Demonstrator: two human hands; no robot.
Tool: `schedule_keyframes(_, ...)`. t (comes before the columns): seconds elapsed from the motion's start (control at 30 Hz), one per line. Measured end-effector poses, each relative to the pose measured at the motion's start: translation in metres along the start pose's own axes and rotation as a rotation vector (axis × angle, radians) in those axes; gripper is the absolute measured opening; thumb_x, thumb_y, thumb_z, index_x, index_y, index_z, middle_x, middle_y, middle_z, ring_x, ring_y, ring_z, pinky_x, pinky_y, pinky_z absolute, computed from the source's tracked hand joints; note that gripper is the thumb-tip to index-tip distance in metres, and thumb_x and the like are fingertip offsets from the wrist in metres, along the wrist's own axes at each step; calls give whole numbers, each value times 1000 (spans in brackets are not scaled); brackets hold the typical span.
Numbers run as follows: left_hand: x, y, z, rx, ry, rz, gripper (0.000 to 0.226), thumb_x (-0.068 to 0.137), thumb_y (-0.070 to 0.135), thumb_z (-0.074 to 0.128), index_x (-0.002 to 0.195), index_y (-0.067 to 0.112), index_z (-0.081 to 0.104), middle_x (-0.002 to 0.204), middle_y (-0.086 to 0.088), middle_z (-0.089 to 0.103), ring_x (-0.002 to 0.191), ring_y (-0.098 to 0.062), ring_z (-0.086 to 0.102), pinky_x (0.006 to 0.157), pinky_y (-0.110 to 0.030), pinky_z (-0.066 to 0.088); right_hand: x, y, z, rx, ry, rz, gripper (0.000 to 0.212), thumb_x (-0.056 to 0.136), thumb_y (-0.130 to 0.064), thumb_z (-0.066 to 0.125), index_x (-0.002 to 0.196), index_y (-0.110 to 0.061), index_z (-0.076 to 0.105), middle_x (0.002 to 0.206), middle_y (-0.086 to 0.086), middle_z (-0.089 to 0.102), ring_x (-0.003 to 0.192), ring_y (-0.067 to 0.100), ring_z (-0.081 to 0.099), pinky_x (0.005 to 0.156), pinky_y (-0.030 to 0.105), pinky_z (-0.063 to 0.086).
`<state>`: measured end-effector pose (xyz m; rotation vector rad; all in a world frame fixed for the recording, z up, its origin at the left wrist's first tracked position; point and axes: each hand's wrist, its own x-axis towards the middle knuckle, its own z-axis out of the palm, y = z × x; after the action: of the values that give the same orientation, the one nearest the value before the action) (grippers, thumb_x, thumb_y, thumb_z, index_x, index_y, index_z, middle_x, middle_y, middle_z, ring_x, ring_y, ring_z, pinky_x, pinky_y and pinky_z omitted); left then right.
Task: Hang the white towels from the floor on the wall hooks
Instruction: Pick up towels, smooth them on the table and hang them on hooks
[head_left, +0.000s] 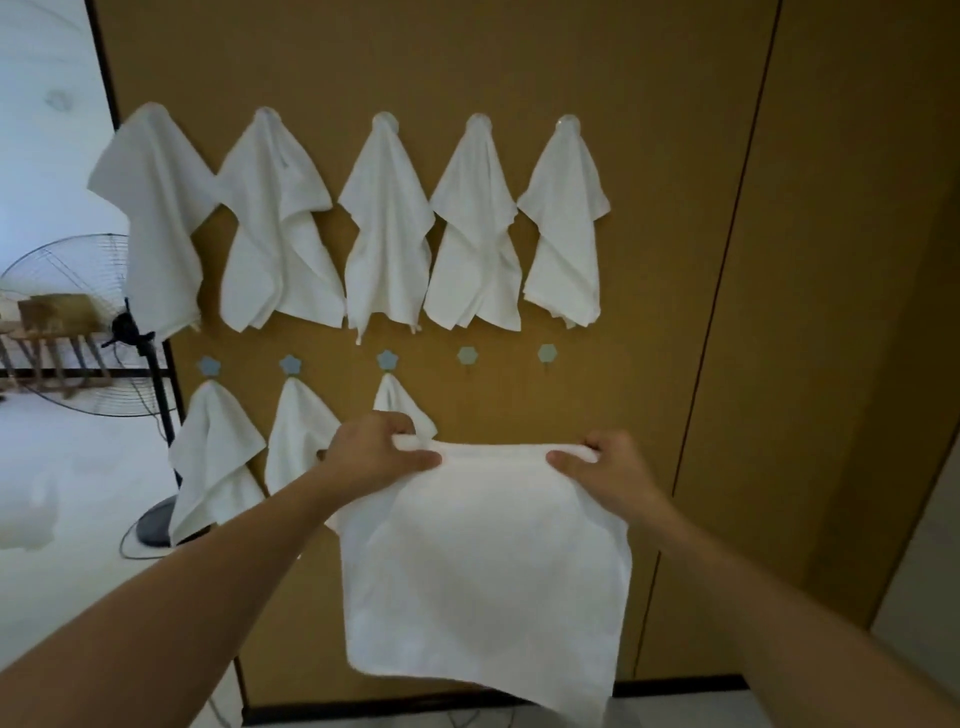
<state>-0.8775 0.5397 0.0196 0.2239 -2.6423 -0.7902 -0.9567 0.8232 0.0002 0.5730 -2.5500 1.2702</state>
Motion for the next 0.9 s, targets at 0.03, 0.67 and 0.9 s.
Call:
schedule_keyframes(0.03, 17, -3, 8, 31, 26, 46, 27, 75, 48, 77, 73, 32, 56, 79, 10, 62, 81, -13, 58, 65, -28, 44, 18, 5, 10, -50, 10, -33, 45, 82, -41, 74, 59, -13, 49, 57, -3, 43, 54, 12, 42, 54, 28, 30)
schedule_keyframes(0.67, 356, -101, 96, 666, 15, 365, 50, 101, 15, 39, 140, 46, 47, 134, 2, 53, 117, -20, 56, 90, -29, 46, 354, 84, 142, -594, -20, -681, 40, 95, -50, 44, 80, -31, 76, 58, -7, 63, 49, 9, 54, 50, 22, 45)
schedule_keyframes(0.9, 406, -133, 128, 606, 183, 578, 60, 60, -1, 84, 107, 34, 75, 73, -4, 66, 54, -21, 63, 43, -21, 44, 410, 144, 189, -527, 203, -873, 30, 89, -30, 55, 109, -24, 77, 58, 2, 57, 43, 15, 49, 40, 23, 43)
